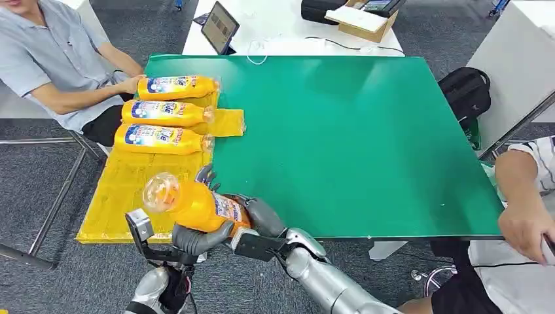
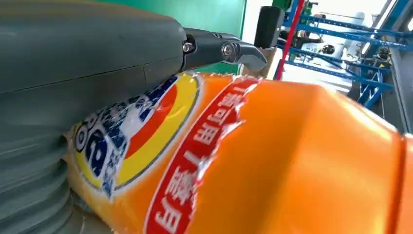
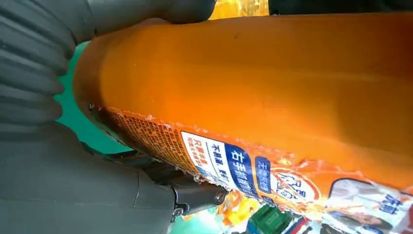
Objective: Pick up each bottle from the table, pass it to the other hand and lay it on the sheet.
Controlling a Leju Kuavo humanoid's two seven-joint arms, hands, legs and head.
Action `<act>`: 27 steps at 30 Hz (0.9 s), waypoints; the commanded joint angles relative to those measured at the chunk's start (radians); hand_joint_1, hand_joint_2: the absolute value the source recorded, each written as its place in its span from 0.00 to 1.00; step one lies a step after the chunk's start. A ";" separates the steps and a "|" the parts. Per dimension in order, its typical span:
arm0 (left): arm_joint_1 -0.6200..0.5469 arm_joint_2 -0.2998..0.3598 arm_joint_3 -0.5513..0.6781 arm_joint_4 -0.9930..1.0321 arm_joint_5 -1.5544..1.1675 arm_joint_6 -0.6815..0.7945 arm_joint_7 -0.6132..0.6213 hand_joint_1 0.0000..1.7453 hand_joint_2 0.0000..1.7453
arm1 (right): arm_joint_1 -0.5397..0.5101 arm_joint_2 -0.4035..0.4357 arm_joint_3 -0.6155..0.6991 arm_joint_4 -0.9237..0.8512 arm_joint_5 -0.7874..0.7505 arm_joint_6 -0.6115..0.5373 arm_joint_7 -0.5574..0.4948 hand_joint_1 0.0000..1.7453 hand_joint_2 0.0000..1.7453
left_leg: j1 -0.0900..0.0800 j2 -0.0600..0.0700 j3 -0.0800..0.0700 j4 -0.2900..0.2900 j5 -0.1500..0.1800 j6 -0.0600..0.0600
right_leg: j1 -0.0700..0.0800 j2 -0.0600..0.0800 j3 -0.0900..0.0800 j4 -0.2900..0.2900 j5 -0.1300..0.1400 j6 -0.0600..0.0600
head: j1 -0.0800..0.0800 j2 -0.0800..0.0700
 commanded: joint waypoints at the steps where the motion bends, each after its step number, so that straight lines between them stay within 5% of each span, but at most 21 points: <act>1: -0.097 0.007 -0.041 0.089 0.049 -0.030 0.038 1.00 1.00 | -0.021 0.016 0.123 0.097 -0.026 0.021 0.001 1.00 1.00 | 0.001 -0.002 0.007 0.000 -0.003 -0.001 | 0.002 -0.002 0.008 0.000 -0.004 -0.003 | 0.000 0.000; 3: -0.098 0.010 -0.041 0.093 0.056 -0.038 0.041 1.00 1.00 | -0.022 0.014 0.123 0.097 -0.032 0.014 0.001 1.00 1.00 | 0.001 -0.002 0.005 0.000 -0.002 -0.001 | 0.001 -0.002 0.005 0.000 -0.002 -0.002 | 0.000 0.000; 4: -0.097 0.013 -0.040 0.098 0.072 -0.053 0.043 1.00 1.00 | -0.024 0.014 0.118 0.098 -0.047 0.010 0.001 0.76 1.00 | 0.001 -0.003 0.006 0.000 -0.002 -0.001 | 0.001 -0.002 0.007 0.000 -0.003 -0.002 | 0.000 0.000; 5: -0.095 0.015 -0.038 0.097 0.079 -0.058 0.042 1.00 1.00 | -0.026 0.019 0.109 0.103 -0.058 0.010 0.001 0.07 1.00 | 0.001 -0.002 0.004 0.000 -0.002 -0.001 | 0.001 -0.002 0.005 0.000 -0.002 -0.002 | 0.000 0.000; 6: -0.092 0.018 -0.035 0.094 0.093 -0.070 0.042 1.00 1.00 | -0.030 0.025 0.102 0.118 -0.059 -0.009 0.001 0.00 1.00 | 0.001 -0.002 0.005 0.000 -0.002 -0.001 | 0.001 -0.002 0.005 0.000 -0.003 -0.002 | 0.000 0.000; 7: -0.088 0.021 -0.029 0.089 0.107 -0.079 0.044 1.00 1.00 | -0.027 0.028 0.103 0.115 -0.055 -0.020 0.001 0.00 0.00 | 0.001 -0.002 0.003 0.000 -0.001 -0.001 | 0.001 -0.002 0.004 0.000 -0.002 -0.002 | 0.000 0.000; 13: -0.069 0.035 -0.037 0.043 0.166 -0.179 0.049 1.00 1.00 | 0.042 -0.009 0.139 -0.053 -0.113 0.033 0.001 0.00 0.00 | 0.001 -0.001 0.002 0.000 -0.001 -0.001 | 0.001 -0.001 0.003 0.000 -0.001 -0.001 | 0.000 0.000; 21: -0.069 0.037 -0.033 0.036 0.173 -0.185 0.047 1.00 1.00 | 0.047 -0.016 0.138 -0.068 -0.126 0.033 0.001 0.00 0.00 | 0.001 -0.002 0.004 0.001 -0.002 -0.001 | 0.001 -0.002 0.005 0.000 -0.003 -0.002 | 0.000 0.000; 27: -0.131 0.047 0.053 0.067 0.169 -0.069 0.091 1.00 1.00 | 0.091 -0.024 0.082 -0.163 -0.171 -0.027 0.001 0.00 0.00 | 0.001 -0.002 0.005 0.001 -0.003 -0.001 | 0.001 -0.002 0.005 0.001 -0.004 -0.003 | 0.000 0.000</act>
